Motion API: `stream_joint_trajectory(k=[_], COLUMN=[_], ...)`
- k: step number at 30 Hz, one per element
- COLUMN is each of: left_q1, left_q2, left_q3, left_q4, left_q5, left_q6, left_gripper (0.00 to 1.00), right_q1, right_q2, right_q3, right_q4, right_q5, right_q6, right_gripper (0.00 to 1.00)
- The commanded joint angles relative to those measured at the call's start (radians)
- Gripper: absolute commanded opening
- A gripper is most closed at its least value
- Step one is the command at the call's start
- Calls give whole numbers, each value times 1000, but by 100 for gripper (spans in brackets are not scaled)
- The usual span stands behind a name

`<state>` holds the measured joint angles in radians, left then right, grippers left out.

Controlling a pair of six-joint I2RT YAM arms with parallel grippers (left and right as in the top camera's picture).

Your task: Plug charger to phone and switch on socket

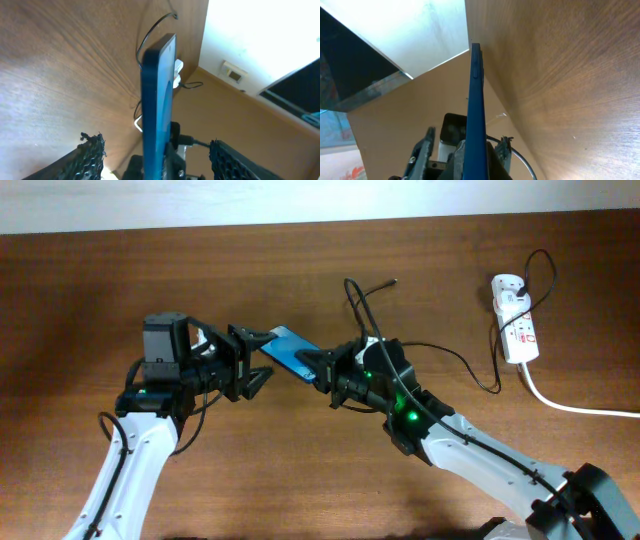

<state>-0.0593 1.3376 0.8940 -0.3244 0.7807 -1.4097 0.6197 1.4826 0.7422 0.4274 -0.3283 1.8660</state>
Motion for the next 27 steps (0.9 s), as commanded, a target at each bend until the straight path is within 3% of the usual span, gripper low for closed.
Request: stream_joint_trajectory(k=[1, 5, 8, 11, 14, 17, 18, 19, 22, 23, 25, 27], left_q1=[-6, -6, -20, -46, -46, -46, -46, -43, 3, 61, 82, 81], left_q2=[5, 5, 5, 5, 5, 5, 5, 5, 37, 132, 259, 433], left_q3=[8, 8, 8, 8, 8, 8, 8, 8, 8, 8, 11, 82], left_q4=[2, 2, 19, 70, 69, 70, 70, 71, 97, 150, 289, 346], left_q5=[-23, -23, -22, -21, -18, -19, -31, -78, -70, 72, 239, 392], left_q6=[-63, -63, -63, -63, -63, -62, -54, -11, 84, 159, 165, 167], left_gripper=[65, 55, 36, 25, 4, 0, 0, 0, 0, 0, 0, 0], right_q1=[32, 56, 56, 56, 56, 56, 56, 54, 52, 52, 15, -126], right_q2=[-10, -10, -10, -10, -10, -10, -10, -10, -10, -10, -16, -21], right_q3=[12, 12, 12, 12, 12, 11, 11, 11, 11, 12, 26, 178], right_q4=[29, 87, 86, 84, 84, 76, 58, 13, -173, -261, -313, -642], right_q5=[14, -80, -106, -103, -87, -87, -89, -92, 133, 325, 328, 317], right_q6=[-9, -9, -6, -5, -6, -7, -10, -89, -455, -642, -730, -819], right_gripper=[4, 4, 4, 4, 7, 32, 51, 99, 99, 99, 98, 98])
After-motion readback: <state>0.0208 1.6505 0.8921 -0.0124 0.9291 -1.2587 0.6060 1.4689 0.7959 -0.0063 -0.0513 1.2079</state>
